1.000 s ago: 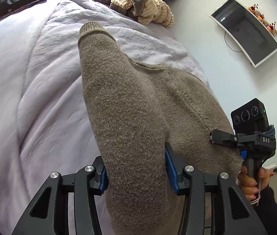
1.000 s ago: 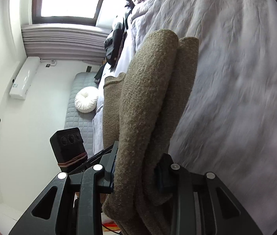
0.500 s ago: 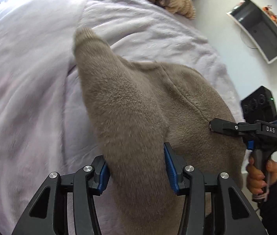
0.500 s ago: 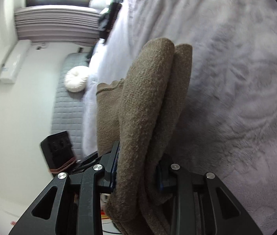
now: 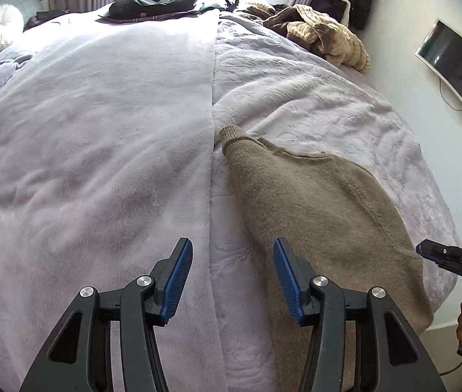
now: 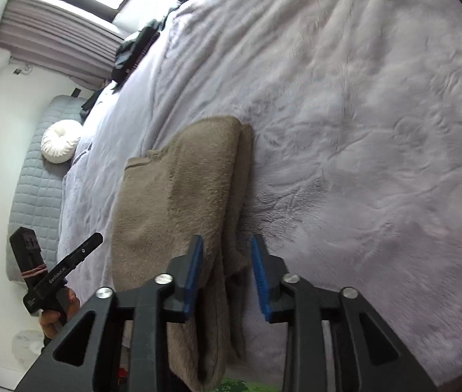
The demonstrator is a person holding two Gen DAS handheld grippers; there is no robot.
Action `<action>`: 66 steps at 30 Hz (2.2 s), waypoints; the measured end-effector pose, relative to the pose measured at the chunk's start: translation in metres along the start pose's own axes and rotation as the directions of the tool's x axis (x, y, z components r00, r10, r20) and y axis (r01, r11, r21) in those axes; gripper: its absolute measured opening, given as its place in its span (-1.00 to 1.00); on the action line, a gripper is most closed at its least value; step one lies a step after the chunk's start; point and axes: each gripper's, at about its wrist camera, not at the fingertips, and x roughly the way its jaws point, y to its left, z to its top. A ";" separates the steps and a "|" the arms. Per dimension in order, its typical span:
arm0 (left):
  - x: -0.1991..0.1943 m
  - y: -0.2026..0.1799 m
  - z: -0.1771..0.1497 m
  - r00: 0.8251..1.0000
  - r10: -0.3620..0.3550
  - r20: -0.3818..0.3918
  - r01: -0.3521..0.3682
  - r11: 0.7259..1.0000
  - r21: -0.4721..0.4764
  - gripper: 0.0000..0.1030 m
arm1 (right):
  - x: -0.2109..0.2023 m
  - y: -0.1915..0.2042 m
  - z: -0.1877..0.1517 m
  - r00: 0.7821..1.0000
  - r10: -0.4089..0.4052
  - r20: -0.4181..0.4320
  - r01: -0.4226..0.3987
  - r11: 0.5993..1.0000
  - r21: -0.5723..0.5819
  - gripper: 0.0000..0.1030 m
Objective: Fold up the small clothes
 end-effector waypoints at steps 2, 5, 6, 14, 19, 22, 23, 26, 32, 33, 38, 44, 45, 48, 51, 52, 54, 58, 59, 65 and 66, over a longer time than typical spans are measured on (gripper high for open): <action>-0.002 -0.006 -0.006 1.000 -0.008 -0.003 0.008 1.000 0.006 0.04 | -0.005 0.015 -0.003 1.000 -0.010 0.015 0.011 0.999 -0.053 -0.58; -0.006 -0.023 -0.017 1.000 -0.027 -0.003 0.027 0.999 0.029 0.03 | -0.009 0.042 -0.011 0.999 -0.025 0.033 0.030 0.987 -0.161 -0.58; -0.006 -0.030 -0.023 0.999 -0.033 -0.005 0.033 0.999 0.040 0.03 | -0.008 0.053 -0.017 0.999 -0.033 0.039 0.040 0.978 -0.202 -0.58; 0.005 -0.049 -0.063 1.000 0.014 -0.020 -0.013 0.997 0.079 0.38 | 0.002 0.065 -0.063 0.993 -0.115 0.016 0.114 0.938 -0.326 -0.58; 0.009 -0.046 -0.080 0.999 0.010 -0.038 -0.007 0.997 0.077 0.38 | 0.007 0.031 -0.082 0.995 -0.098 -0.009 0.094 0.970 -0.226 -0.65; 0.009 -0.045 -0.085 0.999 0.006 -0.032 -0.004 0.998 0.065 0.39 | 0.003 0.022 -0.092 0.997 -0.077 0.016 0.079 0.975 -0.207 -0.66; 0.009 -0.045 -0.086 1.000 0.005 -0.030 -0.004 0.998 0.060 0.39 | 0.002 0.021 -0.094 0.997 -0.078 0.025 0.081 0.975 -0.208 -0.66; 0.009 -0.043 -0.086 1.000 0.004 -0.025 -0.003 0.999 0.044 0.39 | -0.002 0.021 -0.101 0.995 -0.087 0.050 0.096 0.971 -0.217 -0.66; 0.004 -0.044 -0.089 1.000 0.021 -0.018 -0.020 0.999 0.038 0.39 | -0.011 0.012 -0.107 0.997 -0.039 0.066 0.050 0.985 -0.163 -0.65; 0.003 -0.044 -0.089 1.000 0.024 -0.017 -0.023 0.999 0.039 0.39 | -0.013 0.011 -0.107 0.997 -0.027 0.066 0.037 0.988 -0.149 -0.65; -0.001 -0.044 -0.090 0.999 0.037 -0.017 -0.036 0.998 0.052 0.39 | -0.022 0.007 -0.110 0.997 -0.002 0.071 0.010 0.994 -0.110 -0.59; -0.005 -0.042 -0.090 0.999 0.049 -0.019 -0.048 0.998 0.048 0.39 | -0.025 0.011 -0.109 0.997 -0.021 0.080 0.029 0.994 -0.102 -0.59; -0.006 -0.041 -0.090 0.998 0.053 -0.020 -0.052 0.998 0.046 0.39 | -0.024 0.012 -0.109 0.996 -0.027 0.080 0.035 0.995 -0.097 -0.59; -0.010 -0.039 -0.088 0.998 0.063 -0.019 -0.062 0.997 0.044 0.39 | -0.024 0.014 -0.107 0.995 -0.047 0.083 0.055 0.995 -0.089 -0.59; -0.016 -0.036 -0.086 0.996 0.084 -0.007 -0.084 0.995 0.046 0.39 | -0.024 0.016 -0.106 0.994 -0.070 0.087 0.077 0.994 -0.078 -0.59; -0.017 -0.034 -0.085 0.995 0.096 -0.001 -0.096 0.994 0.050 0.39 | -0.023 0.016 -0.105 0.994 -0.073 0.086 0.079 0.994 -0.074 -0.59; -0.019 -0.032 -0.082 0.993 0.116 0.007 -0.116 0.992 0.053 0.39 | -0.023 0.015 -0.105 0.994 -0.076 0.079 0.081 0.994 -0.067 -0.59; -0.025 -0.026 -0.079 0.991 0.127 0.029 -0.127 0.992 0.015 0.39 | -0.030 0.019 -0.100 0.988 -0.129 0.088 0.137 0.986 -0.096 -0.59; -0.026 -0.025 -0.078 0.991 0.129 0.033 -0.129 0.992 0.008 0.39 | -0.033 0.021 -0.099 0.979 -0.175 0.103 0.185 0.977 -0.103 -0.58; -0.029 -0.035 -0.070 0.989 0.144 0.037 -0.145 0.989 0.007 0.39 | -0.047 0.024 -0.081 0.974 -0.193 0.119 0.206 0.973 -0.106 -0.12; -0.029 -0.037 -0.069 0.989 0.146 0.037 -0.146 0.989 0.012 0.39 | -0.046 0.029 -0.079 0.973 -0.197 0.120 0.211 0.970 -0.121 -0.05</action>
